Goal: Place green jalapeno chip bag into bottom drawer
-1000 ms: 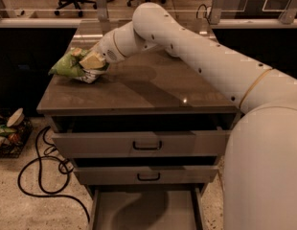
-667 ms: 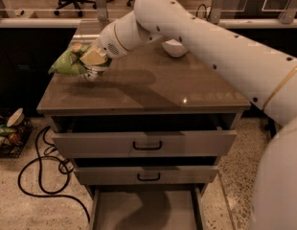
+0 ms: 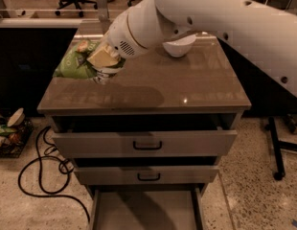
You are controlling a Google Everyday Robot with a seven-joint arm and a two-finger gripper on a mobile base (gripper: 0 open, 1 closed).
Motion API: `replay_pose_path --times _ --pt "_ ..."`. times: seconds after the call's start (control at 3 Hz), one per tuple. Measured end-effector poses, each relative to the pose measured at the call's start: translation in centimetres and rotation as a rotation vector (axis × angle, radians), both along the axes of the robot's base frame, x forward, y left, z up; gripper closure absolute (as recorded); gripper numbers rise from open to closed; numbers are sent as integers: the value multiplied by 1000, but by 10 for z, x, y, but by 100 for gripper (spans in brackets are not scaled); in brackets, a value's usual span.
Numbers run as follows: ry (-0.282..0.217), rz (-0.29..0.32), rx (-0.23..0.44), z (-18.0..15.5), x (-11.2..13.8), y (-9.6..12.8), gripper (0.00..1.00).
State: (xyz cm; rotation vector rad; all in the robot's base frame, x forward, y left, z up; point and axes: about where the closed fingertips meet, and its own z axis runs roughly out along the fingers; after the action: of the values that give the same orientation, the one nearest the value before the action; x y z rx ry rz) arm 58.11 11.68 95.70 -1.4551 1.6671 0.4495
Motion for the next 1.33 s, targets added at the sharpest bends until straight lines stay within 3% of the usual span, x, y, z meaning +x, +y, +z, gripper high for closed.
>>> replay_pose_path --times 0.33,0.67,1.0,1.33 --pt "4 0 -21 -1 -43 -34 100" --pt "34 -11 8 -18 -73 -79 100" --pt "101 -31 68 -48 -95 -122 100" --pt "161 -65 172 -97 -129 -156 100"
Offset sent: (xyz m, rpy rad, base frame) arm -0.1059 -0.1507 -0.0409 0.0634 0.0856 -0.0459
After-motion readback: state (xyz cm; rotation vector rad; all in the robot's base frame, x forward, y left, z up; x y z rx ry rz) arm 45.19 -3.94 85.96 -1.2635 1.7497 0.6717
